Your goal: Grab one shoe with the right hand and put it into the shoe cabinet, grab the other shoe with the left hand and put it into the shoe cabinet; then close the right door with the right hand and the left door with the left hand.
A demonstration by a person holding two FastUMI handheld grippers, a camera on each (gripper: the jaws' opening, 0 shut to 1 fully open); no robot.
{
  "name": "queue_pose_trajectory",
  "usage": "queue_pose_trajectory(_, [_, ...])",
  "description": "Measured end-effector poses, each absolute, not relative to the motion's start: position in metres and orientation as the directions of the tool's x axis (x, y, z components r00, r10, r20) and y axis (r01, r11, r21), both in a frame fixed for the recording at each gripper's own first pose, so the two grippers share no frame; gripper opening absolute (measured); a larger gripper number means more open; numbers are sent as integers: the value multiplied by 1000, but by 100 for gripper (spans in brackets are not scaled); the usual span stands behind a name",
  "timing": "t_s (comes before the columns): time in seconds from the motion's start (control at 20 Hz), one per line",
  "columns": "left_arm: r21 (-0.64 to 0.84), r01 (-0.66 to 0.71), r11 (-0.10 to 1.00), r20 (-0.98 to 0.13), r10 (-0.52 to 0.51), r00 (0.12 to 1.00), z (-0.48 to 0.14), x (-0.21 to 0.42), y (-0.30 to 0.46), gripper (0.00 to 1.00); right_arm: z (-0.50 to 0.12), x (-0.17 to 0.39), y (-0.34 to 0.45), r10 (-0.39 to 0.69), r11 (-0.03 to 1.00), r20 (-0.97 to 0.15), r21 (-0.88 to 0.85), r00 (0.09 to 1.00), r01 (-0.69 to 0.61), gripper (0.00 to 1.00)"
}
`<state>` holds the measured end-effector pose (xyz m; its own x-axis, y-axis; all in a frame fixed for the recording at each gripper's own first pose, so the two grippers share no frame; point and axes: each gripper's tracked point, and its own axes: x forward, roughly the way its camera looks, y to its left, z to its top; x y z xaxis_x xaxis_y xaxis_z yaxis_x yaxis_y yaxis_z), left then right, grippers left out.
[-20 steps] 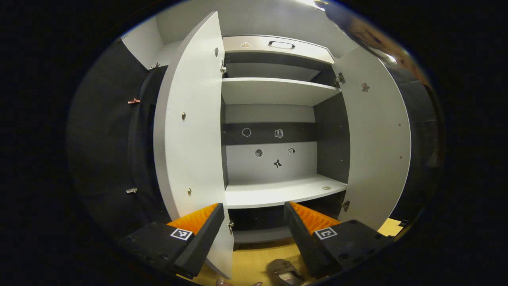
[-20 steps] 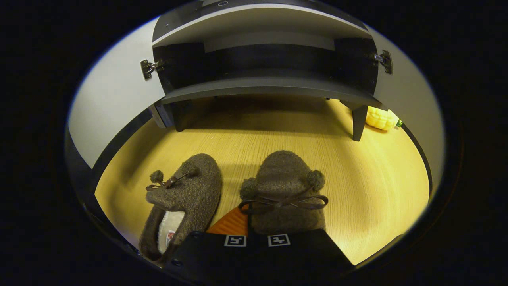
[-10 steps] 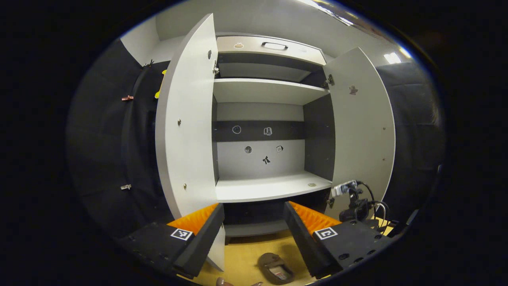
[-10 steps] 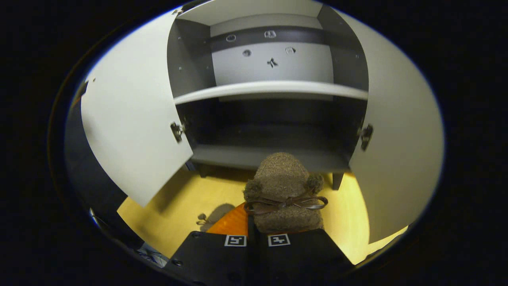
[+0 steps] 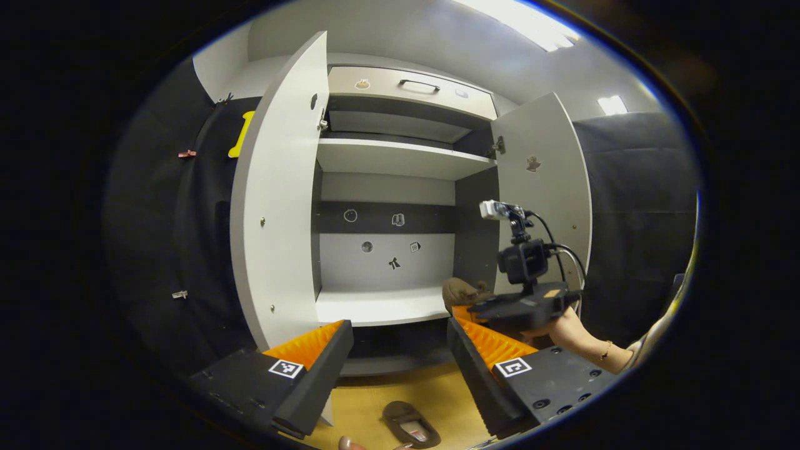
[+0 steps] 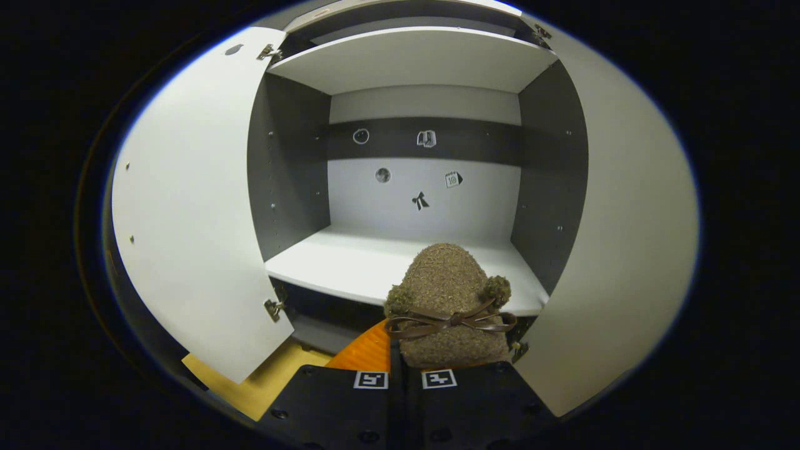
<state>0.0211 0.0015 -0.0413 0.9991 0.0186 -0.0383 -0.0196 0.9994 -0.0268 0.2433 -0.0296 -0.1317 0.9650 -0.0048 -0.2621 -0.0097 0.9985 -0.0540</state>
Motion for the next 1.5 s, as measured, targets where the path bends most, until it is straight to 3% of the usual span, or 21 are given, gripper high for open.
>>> queue_pose_trajectory(0.25, [-92,-19,996,-40,16,999,-36,28,-5,95,-93,318,-38,-7,998,-246,-55,969,-7,5])
queue_pose_trajectory(0.55, [-131,-6,991,-64,-3,998,-35,41,-19,96,-97,404,-61,-32,998,-316,-56,948,15,5])
queue_pose_trajectory(0.7, [-135,-44,990,-65,35,997,-33,48,-14,96,-104,442,-78,-60,998,-350,-40,935,49,5])
queue_pose_trajectory(1.0, [-98,-148,984,-81,140,987,-30,49,5,96,-160,479,-97,-97,995,-470,-46,877,86,5])
queue_pose_trajectory(1.3, [-100,-200,975,-85,192,978,-28,50,12,96,-175,491,-98,-97,995,-497,-38,862,90,5])
queue_pose_trajectory(1.35, [-92,-206,974,-85,198,976,-28,50,12,96,-174,490,-98,-98,995,-493,-50,865,84,18])
queue_pose_trajectory(1.5, [-98,-211,973,-90,202,975,-30,49,12,96,-167,477,-91,-73,997,-489,-48,869,57,38])
